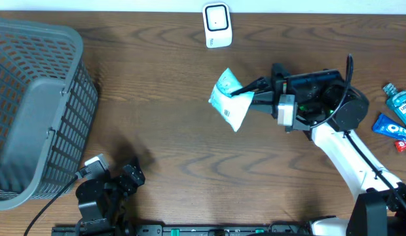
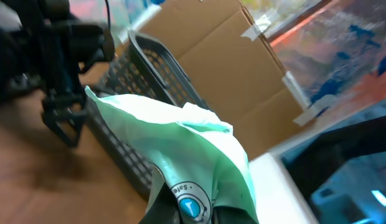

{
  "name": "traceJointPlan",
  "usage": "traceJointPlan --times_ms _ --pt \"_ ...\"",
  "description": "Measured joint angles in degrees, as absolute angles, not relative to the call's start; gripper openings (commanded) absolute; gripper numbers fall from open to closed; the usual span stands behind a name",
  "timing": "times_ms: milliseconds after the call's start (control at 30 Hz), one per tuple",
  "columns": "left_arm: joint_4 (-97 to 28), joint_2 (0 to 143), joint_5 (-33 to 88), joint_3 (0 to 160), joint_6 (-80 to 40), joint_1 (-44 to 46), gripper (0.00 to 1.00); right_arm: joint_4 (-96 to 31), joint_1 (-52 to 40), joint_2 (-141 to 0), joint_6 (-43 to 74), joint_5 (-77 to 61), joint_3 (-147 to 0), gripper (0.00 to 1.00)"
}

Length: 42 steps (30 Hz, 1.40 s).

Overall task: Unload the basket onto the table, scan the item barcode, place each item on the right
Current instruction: 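Turn the held tissue pack with the right gripper above the table, then hold the tissue pack with the right gripper at the white scanner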

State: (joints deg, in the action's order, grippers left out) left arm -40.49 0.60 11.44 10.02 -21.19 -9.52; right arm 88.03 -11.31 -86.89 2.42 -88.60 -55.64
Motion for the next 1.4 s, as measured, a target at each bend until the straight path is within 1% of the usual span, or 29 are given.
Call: traceJointPlan --times_ms 200,300,367,400,467,533,633,700,733,767,800,833,933,1000,1200,1333,1400 --pt "-40.49 0.60 11.44 10.02 -21.19 -9.52 0.98 88.05 -10.72 -86.89 -1.32 -88.60 -55.64 0.02" --pt "-40.47 0.60 11.44 10.02 -21.21 -9.52 0.98 88.05 -10.72 -86.89 2.37 -88.60 -55.64 0.01" --pt "-40.47 0.60 11.44 10.02 -21.19 -9.52 0.98 88.05 -10.72 -86.89 9.78 -88.58 -55.64 0.01" --pt "-40.47 0.60 11.44 10.02 -21.19 -9.52 0.98 87.99 -10.72 -86.89 18.26 -88.62 -55.64 0.01" --pt "-40.47 0.60 11.44 10.02 -21.19 -9.52 0.98 86.56 -10.55 -86.89 31.16 -88.58 -55.64 0.01" --pt "-40.47 0.60 11.44 10.02 -21.19 -9.52 0.98 82.72 -10.31 -86.89 41.63 -88.62 -55.61 0.01" --pt "-40.49 0.60 11.44 10.02 -21.19 -9.52 0.98 70.98 -10.20 -86.89 52.88 -88.55 -55.33 0.01" --pt "-40.47 0.60 11.46 10.02 -21.19 -9.52 0.98 61.89 -10.22 -87.02 55.70 -88.42 -55.11 0.01" --pt "-40.49 0.60 11.42 10.02 -21.21 -9.52 0.98 54.33 -10.24 -87.07 56.25 -87.70 -54.96 0.01" --pt "-40.49 0.60 11.42 10.02 -21.21 -9.52 0.98 49.56 -10.24 -87.15 56.62 -86.96 -54.89 0.01" --pt "-40.49 0.60 11.44 10.02 -21.21 -9.52 0.98 43.42 -10.24 -87.44 56.55 -85.49 -54.72 0.01" --pt "-40.49 0.60 11.44 10.02 -21.19 -9.52 0.98 34.50 -10.24 -87.64 55.61 -83.02 -54.68 0.01" --pt "-40.51 0.60 11.44 10.02 -21.19 -9.52 0.98 20.05 -10.31 -88.12 54.65 -73.89 -54.24 0.01" --pt "-40.47 0.60 11.44 10.02 -21.19 -9.52 0.98 13.80 -10.63 -88.23 53.71 -65.65 -54.11 0.02" --pt "-40.47 0.60 11.44 10.02 -21.19 -9.52 0.98 6.50 -13.54 -88.36 54.83 -43.77 -54.13 0.02" --pt "-40.49 0.60 11.44 10.02 -21.19 -9.52 0.98 6.39 -17.47 -89.60 59.22 -34.96 -54.13 0.02" --pt "-40.49 0.60 11.46 10.02 -21.19 -9.52 0.98 9.19 -19.70 -91.77 61.80 -31.42 -54.13 0.02"
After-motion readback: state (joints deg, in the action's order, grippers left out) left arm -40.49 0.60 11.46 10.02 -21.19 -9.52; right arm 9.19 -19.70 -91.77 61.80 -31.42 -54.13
